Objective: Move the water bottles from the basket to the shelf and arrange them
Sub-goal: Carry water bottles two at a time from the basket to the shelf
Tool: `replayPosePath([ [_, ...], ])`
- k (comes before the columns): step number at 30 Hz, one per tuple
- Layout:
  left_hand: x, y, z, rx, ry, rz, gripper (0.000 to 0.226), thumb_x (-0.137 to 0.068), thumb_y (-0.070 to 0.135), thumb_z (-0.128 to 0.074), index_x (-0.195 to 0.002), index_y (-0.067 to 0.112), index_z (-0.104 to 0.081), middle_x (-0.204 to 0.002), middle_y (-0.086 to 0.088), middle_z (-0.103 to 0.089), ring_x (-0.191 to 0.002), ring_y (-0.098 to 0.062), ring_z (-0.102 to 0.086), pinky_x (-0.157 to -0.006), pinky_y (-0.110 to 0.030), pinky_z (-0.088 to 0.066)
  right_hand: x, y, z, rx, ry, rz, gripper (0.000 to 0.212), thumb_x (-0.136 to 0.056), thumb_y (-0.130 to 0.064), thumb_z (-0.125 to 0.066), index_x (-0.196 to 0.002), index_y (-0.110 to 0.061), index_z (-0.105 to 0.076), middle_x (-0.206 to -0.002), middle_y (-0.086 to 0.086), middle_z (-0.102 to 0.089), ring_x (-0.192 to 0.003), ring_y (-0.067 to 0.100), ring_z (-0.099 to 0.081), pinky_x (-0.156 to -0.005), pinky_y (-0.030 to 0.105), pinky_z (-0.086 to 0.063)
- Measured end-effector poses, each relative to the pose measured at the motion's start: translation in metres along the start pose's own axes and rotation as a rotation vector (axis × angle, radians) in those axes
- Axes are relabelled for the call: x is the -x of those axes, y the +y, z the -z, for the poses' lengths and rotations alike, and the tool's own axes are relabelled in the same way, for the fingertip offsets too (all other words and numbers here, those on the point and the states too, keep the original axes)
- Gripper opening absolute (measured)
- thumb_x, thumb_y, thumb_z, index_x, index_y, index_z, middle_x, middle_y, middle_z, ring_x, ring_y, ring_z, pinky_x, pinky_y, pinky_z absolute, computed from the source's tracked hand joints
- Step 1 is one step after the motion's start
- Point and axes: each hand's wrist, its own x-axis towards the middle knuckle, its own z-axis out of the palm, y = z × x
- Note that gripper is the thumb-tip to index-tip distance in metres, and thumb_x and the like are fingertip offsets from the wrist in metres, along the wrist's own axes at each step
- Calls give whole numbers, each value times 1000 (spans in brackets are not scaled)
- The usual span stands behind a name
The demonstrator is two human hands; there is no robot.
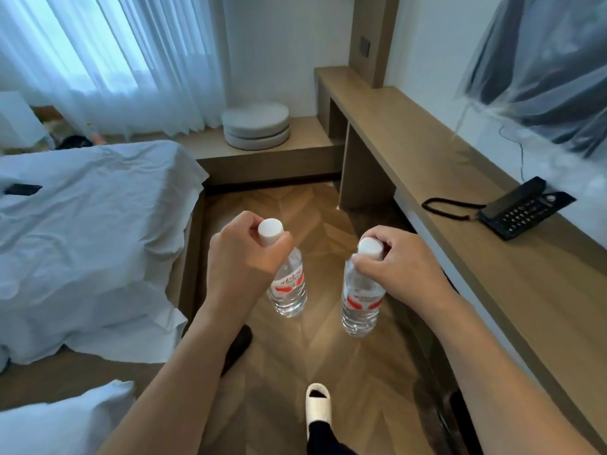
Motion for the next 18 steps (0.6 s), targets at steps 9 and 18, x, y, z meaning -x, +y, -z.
replayPosePath([
  [9,-192,-44,-51,-44,-16,54,22,-75,31,-78,-84,17,-63,-71,10,-61,-63,-8,-57,-55,-14,-34,-209,-2,-39,-21,7,39,14,-77,-38,-70,-86,-29,-64,-77,-13,-63,-75,7,-63,-63,23,-55],
  [18,-378,-119,-97,-6,-5,63,22,-72,32,-78,-78,19,-61,-66,14,-58,-61,-7,-57,-54,-14,-32,-401,-18,-92,16,31,21,17,-78,-39,-69,-90,-27,-64,-80,-12,-64,-78,8,-64,-65,27,-59],
])
